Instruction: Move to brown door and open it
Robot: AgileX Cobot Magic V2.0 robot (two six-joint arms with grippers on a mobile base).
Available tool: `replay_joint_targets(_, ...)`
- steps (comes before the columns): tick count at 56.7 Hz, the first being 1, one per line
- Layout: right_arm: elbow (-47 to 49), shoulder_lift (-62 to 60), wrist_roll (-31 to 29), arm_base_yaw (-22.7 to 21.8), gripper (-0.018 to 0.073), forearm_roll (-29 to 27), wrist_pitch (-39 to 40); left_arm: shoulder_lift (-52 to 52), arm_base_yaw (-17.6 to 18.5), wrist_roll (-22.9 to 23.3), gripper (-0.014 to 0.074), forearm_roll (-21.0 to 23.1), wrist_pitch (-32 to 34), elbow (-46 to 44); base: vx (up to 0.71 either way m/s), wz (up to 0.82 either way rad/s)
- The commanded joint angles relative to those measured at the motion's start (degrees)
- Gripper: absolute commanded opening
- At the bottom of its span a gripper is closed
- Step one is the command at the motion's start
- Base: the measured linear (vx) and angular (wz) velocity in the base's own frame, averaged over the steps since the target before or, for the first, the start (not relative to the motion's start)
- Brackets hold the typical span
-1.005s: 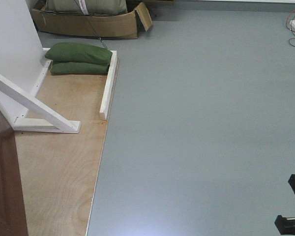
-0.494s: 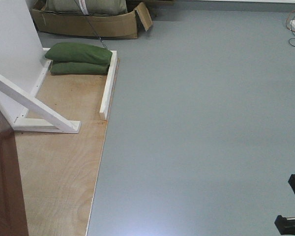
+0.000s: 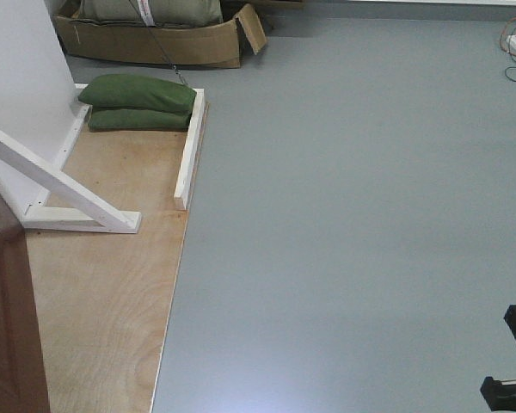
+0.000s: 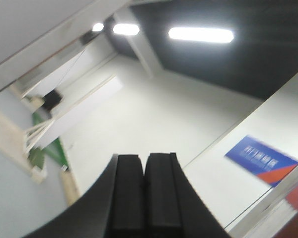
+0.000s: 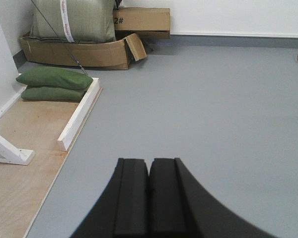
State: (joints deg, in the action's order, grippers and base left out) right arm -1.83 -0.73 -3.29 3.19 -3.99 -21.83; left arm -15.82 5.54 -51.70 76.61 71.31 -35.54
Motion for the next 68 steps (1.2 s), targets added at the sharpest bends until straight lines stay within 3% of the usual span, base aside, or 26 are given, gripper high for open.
replay_joint_targets(1,-0.19,-0.32,-0.49,-0.09,0.0,0.4,4.4,-3.38,0.07,-2.05,-0.0003,0.9,1.7,-3.51,0.0,0.0)
replay_joint_targets(22,-0.19,-0.32,-0.49,-0.09,0.0,0.4,4.75,-5.24,0.07,-2.05,-0.0003,2.97,-23.96,-3.89,0.0,0.0)
replay_joint_targets(68,-0.19,-0.32,-0.49,-0.09,0.0,0.4,4.71,-5.79,0.19,-2.05,-0.0003,2.93,-60.75,-3.89,0.0,0.0)
